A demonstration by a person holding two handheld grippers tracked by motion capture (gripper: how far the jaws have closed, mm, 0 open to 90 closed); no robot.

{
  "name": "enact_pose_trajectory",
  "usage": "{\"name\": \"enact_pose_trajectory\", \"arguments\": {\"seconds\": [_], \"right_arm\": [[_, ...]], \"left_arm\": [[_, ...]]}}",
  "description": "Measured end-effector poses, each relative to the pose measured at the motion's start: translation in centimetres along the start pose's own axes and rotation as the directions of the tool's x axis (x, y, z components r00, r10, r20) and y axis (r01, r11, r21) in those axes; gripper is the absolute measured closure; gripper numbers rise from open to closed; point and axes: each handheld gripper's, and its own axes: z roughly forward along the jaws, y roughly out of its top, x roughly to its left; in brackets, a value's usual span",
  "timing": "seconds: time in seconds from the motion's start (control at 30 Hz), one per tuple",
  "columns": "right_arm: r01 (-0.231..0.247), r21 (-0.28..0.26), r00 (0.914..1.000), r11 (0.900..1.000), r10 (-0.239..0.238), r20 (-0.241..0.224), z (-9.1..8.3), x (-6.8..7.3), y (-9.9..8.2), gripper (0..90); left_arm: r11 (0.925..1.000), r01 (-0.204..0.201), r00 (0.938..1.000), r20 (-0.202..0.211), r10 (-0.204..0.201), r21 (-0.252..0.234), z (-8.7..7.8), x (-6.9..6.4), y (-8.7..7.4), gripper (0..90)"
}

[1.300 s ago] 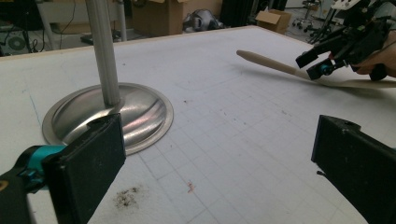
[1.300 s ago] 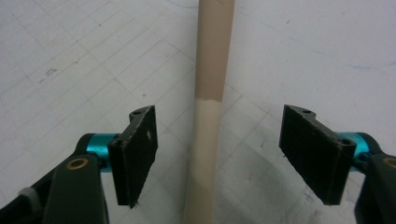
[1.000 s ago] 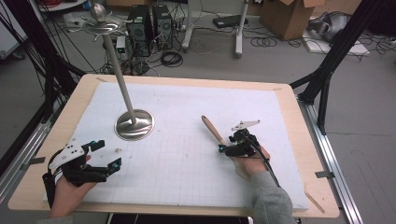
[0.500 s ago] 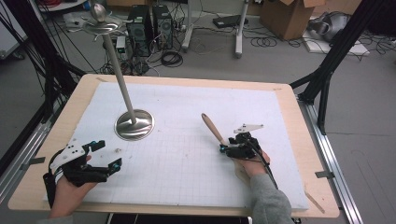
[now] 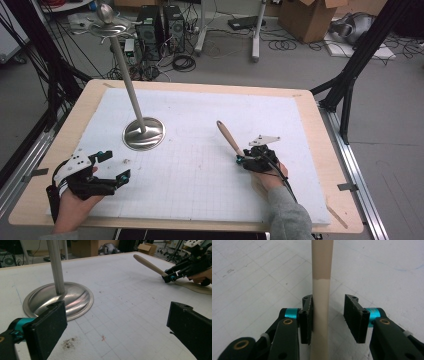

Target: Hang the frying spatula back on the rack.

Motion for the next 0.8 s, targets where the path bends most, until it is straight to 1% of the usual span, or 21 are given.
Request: {"name": "enact_pose_trajectory", "arguments": {"seconds": [0.1, 0.13, 0.17, 0.2, 0.23, 0.27, 0.37, 0.4, 0.43, 0.5, 0.53, 0.6, 0.8], "right_arm": [[0.015, -0.001, 0.9998, 0.9999, -0.015, -0.012, -0.1, 0.23, -0.08, 67.4], [0.024, -0.003, 0.9996, 0.9997, -0.024, -0.014, -0.09, 0.32, -0.1, 68.3], [0.028, -0.002, 0.9995, 0.9996, -0.028, -0.011, -0.12, 0.37, -0.11, 70.9], [0.028, -0.002, 0.9995, 0.9996, -0.028, -0.011, -0.12, 0.37, -0.11, 70.9], [0.042, -0.004, 0.999, 0.9991, -0.042, -0.016, -0.11, 0.45, -0.13, 73.4], [0.037, -0.003, 0.999, 0.9993, -0.037, -0.025, -0.13, 0.47, -0.14, 74.6], [0.027, -0.003, 0.9991, 0.9996, -0.027, -0.033, -0.12, 0.39, -0.14, 75.0], [0.032, -0.002, 0.999, 0.9995, -0.032, -0.031, -0.11, 0.41, -0.14, 75.2], [0.041, -0.001, 0.999, 0.9992, -0.041, -0.019, -0.13, 0.58, -0.12, 75.7], [0.044, 0.0, 0.999, 0.999, -0.044, -0.011, -0.14, 0.67, -0.13, 76.0], [0.044, 0.0, 0.999, 0.999, -0.044, -0.011, -0.14, 0.67, -0.13, 76.0], [0.028, -0.002, 0.9995, 0.9996, -0.028, -0.016, -0.16, 0.64, -0.14, 76.3], [0.028, -0.003, 0.9994, 0.9996, -0.028, -0.021, -0.15, 0.55, -0.14, 76.4]], "left_arm": [[1.0, 0.001, 1.0, 0.0, -0.001, 0.002, 0.04, -0.01, -0.03, 3.4], [1.0, 0.003, 1.0, 0.0, -0.003, 0.001, 0.07, -0.04, -0.04, 3.4], [1.0, 0.003, 1.0, 0.0, -0.003, 0.001, 0.07, -0.04, -0.04, 3.4], [1.0, 0.001, 1.0, 0.001, -0.001, 0.001, 0.07, -0.03, -0.03, 3.4], [1.0, 0.001, 1.0, 0.001, -0.001, 0.002, 0.05, -0.03, -0.03, 3.4], [1.0, 0.001, 1.0, 0.0, -0.001, 0.002, 0.05, -0.03, -0.04, 3.4], [1.0, 0.001, 1.0, -0.003, -0.001, 0.003, 0.08, -0.03, -0.06, 3.4], [1.0, -0.001, 1.0, -0.003, 0.001, 0.005, 0.07, -0.01, -0.07, 3.4], [1.0, -0.002, 1.0, -0.003, 0.002, 0.006, 0.06, 0.0, -0.07, 3.4], [1.0, -0.002, 1.0, -0.003, 0.002, 0.005, 0.05, -0.01, -0.06, 3.4], [1.0, -0.002, 1.0, -0.003, 0.002, 0.005, 0.05, -0.01, -0.06, 3.4], [1.0, -0.002, 1.0, -0.002, 0.002, 0.005, 0.05, -0.02, -0.06, 3.4], [1.0, 0.001, 1.0, -0.001, -0.001, 0.004, 0.08, 0.02, -0.08, 3.4]]}}
